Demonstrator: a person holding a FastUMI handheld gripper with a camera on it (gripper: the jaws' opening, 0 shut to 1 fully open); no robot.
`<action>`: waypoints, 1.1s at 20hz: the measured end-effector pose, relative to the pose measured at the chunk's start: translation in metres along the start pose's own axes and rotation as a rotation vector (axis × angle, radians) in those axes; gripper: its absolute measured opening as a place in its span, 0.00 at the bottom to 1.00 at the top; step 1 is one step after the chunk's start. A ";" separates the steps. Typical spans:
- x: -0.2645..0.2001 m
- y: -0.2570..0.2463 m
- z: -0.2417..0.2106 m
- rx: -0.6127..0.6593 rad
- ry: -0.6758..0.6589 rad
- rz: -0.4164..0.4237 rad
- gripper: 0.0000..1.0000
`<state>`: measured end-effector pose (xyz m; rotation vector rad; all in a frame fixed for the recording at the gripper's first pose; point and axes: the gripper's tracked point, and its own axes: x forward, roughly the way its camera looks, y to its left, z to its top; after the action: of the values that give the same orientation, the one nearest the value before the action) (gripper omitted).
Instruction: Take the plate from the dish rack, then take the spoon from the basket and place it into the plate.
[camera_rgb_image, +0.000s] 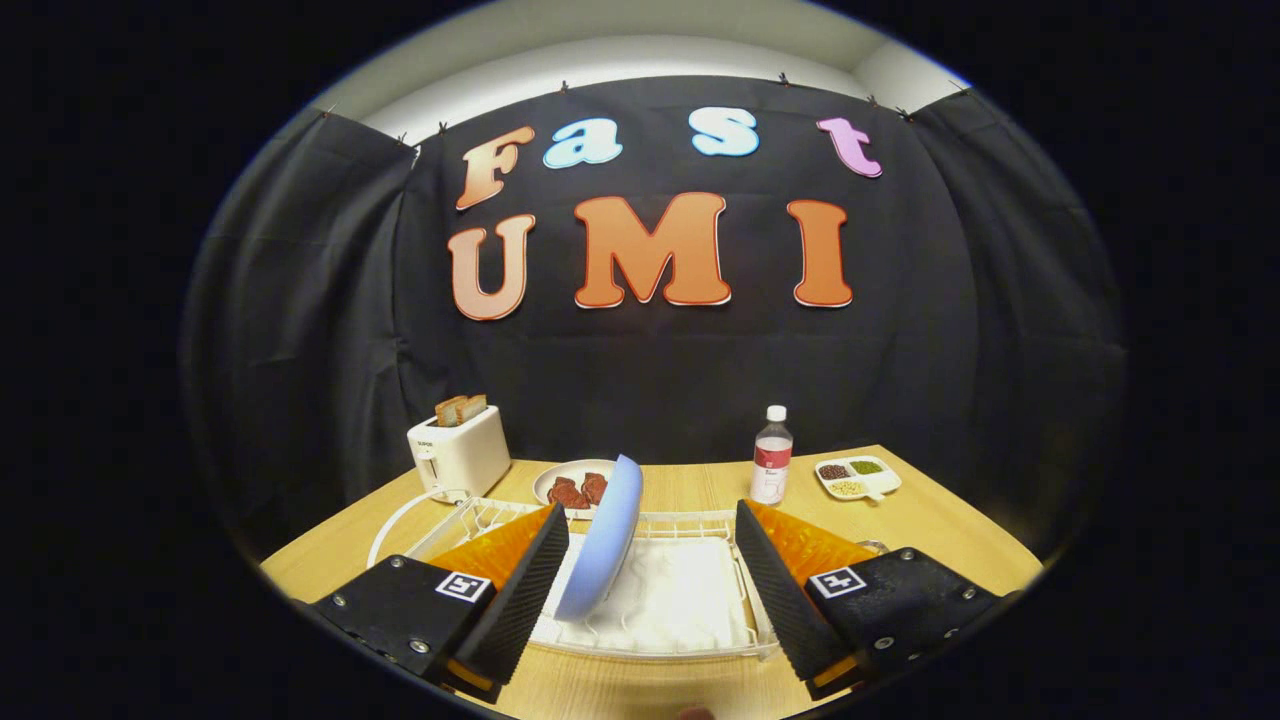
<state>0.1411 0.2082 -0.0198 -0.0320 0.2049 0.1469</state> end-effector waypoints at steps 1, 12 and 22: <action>0.011 0.006 0.000 -0.009 0.012 -0.008 1.00; 0.092 0.004 -0.055 -0.009 0.310 -0.178 0.83; 0.096 0.013 -0.048 -0.031 0.354 -0.285 0.24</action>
<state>0.2226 0.2322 -0.0866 -0.1182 0.5476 -0.1423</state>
